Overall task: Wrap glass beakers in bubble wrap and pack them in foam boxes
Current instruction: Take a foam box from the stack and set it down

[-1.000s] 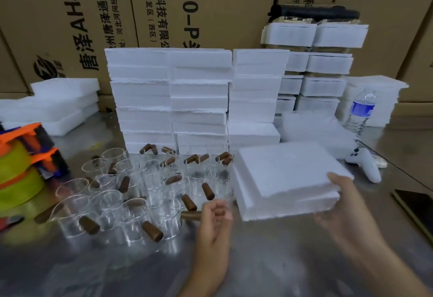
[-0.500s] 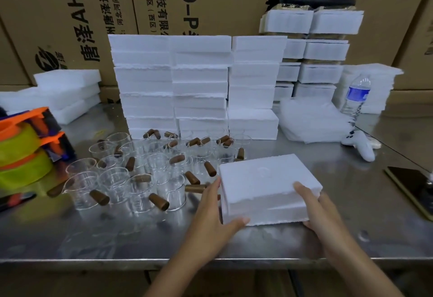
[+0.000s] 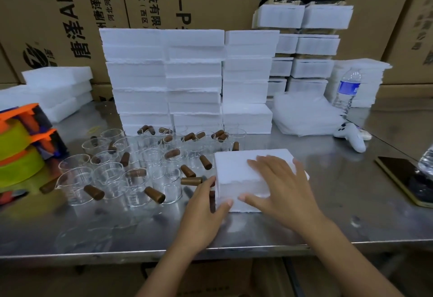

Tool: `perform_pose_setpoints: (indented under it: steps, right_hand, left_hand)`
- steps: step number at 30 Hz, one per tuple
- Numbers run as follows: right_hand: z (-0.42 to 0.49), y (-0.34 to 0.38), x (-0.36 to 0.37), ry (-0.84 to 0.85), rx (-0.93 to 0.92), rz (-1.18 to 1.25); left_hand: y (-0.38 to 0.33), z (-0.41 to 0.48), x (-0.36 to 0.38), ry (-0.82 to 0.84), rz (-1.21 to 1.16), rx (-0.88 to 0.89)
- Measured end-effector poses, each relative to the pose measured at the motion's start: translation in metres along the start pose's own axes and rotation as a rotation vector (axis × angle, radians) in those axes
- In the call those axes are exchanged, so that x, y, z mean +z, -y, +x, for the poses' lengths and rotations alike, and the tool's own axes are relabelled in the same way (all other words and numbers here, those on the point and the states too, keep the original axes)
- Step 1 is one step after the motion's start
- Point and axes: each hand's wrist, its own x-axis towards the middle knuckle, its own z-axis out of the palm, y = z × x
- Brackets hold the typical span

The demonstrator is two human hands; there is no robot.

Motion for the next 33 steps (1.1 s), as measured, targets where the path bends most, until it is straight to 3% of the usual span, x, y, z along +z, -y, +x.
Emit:
perform_pose_setpoints:
  steps: [6, 13, 23, 26, 30, 33]
  right_hand:
    - [0.001, -0.001, 0.0, -0.118, -0.031, 0.094]
    - [0.0, -0.012, -0.002, -0.091, -0.093, 0.105]
    - [-0.006, -0.022, 0.0, -0.416, -0.197, 0.213]
    - [-0.004, -0.03, -0.003, -0.468, -0.012, 0.49]
    - [0.002, -0.045, -0.006, -0.639, 0.376, 1.012]
    - [0.008, -0.069, -0.006, -0.744, 0.712, 1.249]
  left_hand:
    - [0.002, 0.001, 0.001, -0.009, 0.021, 0.011]
    - [0.002, 0.001, 0.001, -0.018, -0.014, -0.008]
    - [0.003, 0.003, 0.002, -0.044, -0.062, -0.012]
    - [0.001, 0.002, 0.001, -0.038, -0.034, 0.01]
    - [0.001, 0.002, -0.001, -0.029, 0.096, 0.054]
    - [0.002, 0.002, 0.001, -0.029, 0.118, 0.051]
